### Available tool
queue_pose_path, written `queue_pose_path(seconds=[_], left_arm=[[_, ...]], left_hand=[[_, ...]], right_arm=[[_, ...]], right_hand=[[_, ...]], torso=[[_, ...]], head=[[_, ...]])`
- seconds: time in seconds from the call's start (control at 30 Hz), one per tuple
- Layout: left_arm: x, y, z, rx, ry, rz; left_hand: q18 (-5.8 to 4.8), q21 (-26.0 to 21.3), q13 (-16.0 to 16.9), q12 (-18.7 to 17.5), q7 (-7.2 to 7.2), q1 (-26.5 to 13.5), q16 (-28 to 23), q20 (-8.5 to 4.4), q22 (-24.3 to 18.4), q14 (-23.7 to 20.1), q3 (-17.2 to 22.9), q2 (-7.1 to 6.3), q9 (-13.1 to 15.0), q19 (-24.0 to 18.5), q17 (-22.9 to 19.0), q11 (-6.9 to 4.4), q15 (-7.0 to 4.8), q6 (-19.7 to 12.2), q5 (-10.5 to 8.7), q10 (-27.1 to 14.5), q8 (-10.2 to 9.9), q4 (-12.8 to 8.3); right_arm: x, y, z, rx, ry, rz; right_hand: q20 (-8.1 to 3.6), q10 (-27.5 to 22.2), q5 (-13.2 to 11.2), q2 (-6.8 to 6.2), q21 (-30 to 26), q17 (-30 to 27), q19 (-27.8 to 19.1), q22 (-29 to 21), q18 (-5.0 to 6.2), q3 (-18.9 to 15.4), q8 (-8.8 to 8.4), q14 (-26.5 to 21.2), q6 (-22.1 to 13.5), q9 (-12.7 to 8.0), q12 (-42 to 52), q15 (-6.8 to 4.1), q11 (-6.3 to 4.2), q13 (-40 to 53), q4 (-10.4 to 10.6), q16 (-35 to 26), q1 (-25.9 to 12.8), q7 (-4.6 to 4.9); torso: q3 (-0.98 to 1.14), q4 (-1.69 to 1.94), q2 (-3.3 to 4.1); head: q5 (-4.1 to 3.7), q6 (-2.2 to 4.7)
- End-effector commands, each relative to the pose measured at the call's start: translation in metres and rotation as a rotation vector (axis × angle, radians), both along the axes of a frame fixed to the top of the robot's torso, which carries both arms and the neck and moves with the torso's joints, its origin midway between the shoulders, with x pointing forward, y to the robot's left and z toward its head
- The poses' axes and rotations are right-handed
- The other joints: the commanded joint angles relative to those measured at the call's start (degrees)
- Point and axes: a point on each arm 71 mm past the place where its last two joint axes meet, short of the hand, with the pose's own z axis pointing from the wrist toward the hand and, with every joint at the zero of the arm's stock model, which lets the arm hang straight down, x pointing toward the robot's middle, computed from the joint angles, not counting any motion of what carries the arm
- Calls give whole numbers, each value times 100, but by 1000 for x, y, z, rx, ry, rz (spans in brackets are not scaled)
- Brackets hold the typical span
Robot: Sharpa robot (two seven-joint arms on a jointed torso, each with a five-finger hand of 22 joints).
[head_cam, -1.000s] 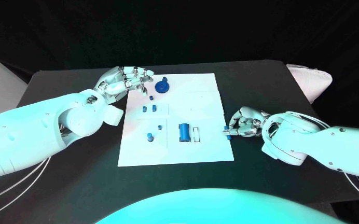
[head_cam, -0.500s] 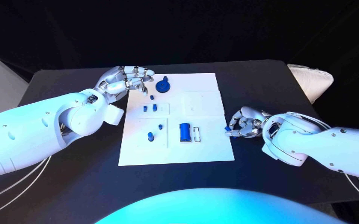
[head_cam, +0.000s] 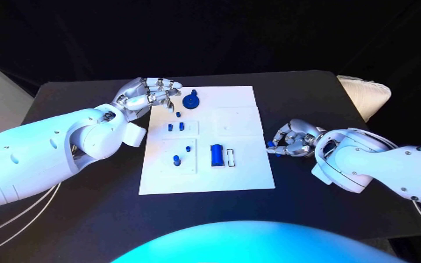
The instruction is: Assemble the parts on the task board
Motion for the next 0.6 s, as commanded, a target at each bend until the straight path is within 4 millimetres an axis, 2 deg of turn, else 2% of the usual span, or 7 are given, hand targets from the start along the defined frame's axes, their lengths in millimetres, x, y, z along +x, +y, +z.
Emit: queue_pose_path(seconds=[0.03,0.23,0.33,0.6], left_arm=[[-1,-4,0,-15,2,-18],[-1,-6,0,-19,2,-25],[-1,-7,0,-20,2,-28],[-1,-7,0,-20,3,-28]], left_hand=[[89,-21,-5,-37,17,52,-12,6,-5,4,1,-5,-4,48,7,0,16,-5,11,33,-24,20],[89,-21,-5,-37,17,52,-12,6,-5,4,1,-5,-4,48,7,0,16,-5,11,33,-24,20],[89,-21,-5,-37,17,52,-12,6,-5,4,1,-5,-4,48,7,0,16,-5,11,33,-24,20],[89,-21,-5,-37,17,52,-12,6,-5,4,1,-5,-4,48,7,0,16,-5,11,33,-24,20]], right_arm=[[1,9,5,60,9,1],[8,39,5,98,23,60],[11,54,0,105,38,83],[14,78,-11,90,93,125]], right_hand=[[-59,573,32,4,36,1510,441,1315,-24,47,118,598,96,69,37,-56,-55,1483,-2,24,-52,-53],[-63,594,30,-13,80,1510,451,1326,-32,150,162,598,109,90,72,-59,-62,1504,-1,24,-189,-61],[-65,597,30,-25,97,1510,455,1330,-35,186,180,598,114,98,76,-62,-67,1506,0,24,-243,-65],[-67,594,-10,-86,88,1510,454,1328,-34,302,242,598,109,129,72,-61,-66,1503,4,24,-559,-63]], torso=[[0,1,-3],[9,13,2],[1,25,3],[-7,18,12]], head=[[-17,7],[-1,38],[2,40],[23,27]])
